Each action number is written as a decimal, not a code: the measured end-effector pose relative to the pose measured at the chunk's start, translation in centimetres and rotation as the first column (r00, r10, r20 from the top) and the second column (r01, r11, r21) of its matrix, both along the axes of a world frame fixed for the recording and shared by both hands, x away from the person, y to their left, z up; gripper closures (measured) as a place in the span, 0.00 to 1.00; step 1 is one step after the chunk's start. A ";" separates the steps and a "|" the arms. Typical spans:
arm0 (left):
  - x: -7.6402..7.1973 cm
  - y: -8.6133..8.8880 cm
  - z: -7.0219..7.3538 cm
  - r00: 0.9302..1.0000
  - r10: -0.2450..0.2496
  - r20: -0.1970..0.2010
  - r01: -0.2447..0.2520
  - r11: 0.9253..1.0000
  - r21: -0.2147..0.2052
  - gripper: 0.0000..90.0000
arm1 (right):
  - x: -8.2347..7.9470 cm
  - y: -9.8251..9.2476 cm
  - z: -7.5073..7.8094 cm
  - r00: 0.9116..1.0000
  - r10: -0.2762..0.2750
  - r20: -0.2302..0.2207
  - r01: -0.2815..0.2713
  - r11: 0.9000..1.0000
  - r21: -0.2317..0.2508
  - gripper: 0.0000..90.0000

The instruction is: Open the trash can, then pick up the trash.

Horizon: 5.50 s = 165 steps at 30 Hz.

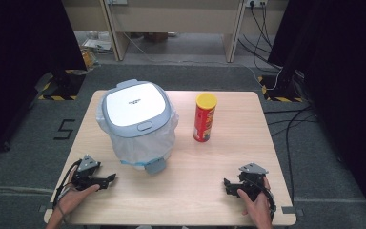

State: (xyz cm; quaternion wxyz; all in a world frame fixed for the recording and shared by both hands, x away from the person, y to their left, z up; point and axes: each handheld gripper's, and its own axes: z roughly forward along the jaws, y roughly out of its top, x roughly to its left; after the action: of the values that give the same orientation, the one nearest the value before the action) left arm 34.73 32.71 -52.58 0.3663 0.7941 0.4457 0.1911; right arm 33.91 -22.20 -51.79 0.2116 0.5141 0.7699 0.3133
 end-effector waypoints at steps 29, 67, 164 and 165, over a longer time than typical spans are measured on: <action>-3.4 -8.6 1.0 0.974 -0.221 0.055 0.227 0.966 -0.124 0.22 | 0.0 0.0 0.0 1.000 -0.004 -0.001 0.004 1.000 -0.001 0.00; -1.7 -17.5 1.1 0.921 -0.339 0.192 0.336 0.941 0.051 0.25 | 0.0 0.0 0.0 1.000 -0.003 0.000 0.003 1.000 -0.004 0.00; -0.2 -15.2 0.3 0.935 -0.329 0.136 0.315 0.942 0.112 0.29 | 2.7 2.1 4.7 0.976 0.037 0.216 -0.058 0.994 0.094 0.17; -0.2 -15.2 0.3 0.935 -0.329 0.137 0.315 0.942 0.112 0.29 | 3.1 2.5 4.8 0.975 0.047 0.216 -0.069 0.993 0.096 0.17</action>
State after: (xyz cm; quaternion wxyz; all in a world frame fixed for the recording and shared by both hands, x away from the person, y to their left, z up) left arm 34.55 17.49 -52.25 0.3903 0.8547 0.2713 0.2085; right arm 37.02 -19.72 -47.04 0.2570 0.4651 0.7402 0.4119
